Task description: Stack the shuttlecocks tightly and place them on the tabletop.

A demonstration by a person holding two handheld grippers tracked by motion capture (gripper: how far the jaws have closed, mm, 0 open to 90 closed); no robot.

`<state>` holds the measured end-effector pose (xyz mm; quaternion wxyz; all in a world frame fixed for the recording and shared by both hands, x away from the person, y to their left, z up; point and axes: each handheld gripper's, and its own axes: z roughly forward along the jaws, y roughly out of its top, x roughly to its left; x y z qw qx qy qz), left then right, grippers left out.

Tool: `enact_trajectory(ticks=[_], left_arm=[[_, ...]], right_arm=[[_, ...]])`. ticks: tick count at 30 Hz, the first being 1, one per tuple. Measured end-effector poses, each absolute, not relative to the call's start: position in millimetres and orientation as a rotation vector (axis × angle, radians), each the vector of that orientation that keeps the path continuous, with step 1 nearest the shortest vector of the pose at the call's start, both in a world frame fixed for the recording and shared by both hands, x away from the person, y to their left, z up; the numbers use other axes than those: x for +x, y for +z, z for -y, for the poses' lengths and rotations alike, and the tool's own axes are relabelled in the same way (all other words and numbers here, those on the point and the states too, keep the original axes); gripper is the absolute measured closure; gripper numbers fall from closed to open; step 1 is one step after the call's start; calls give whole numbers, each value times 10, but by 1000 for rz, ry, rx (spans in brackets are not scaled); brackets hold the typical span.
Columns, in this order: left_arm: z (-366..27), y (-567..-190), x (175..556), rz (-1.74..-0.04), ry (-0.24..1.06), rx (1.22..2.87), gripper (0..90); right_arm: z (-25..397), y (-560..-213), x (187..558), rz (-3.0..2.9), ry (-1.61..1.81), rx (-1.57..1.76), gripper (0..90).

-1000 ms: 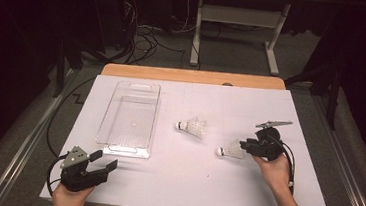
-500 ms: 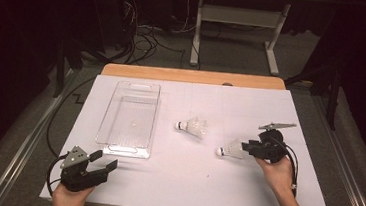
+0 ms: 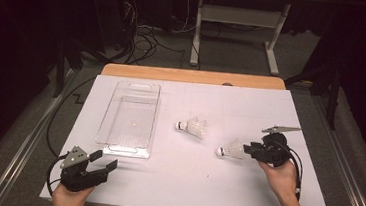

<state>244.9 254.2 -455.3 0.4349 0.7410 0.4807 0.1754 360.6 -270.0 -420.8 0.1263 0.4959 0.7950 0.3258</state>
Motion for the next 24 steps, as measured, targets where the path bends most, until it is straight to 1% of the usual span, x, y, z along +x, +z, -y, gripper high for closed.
enact_trajectory(ticks=[14,24], left_arm=[[-2541,-4552,2448,-1197,438,1844,333],[-2541,-4553,2449,-1197,437,1845,333]], right_arm=[[2753,-4177,3439,-2310,1016,1417,643],[2717,-4133,3317,-2321,1059,1385,643]])
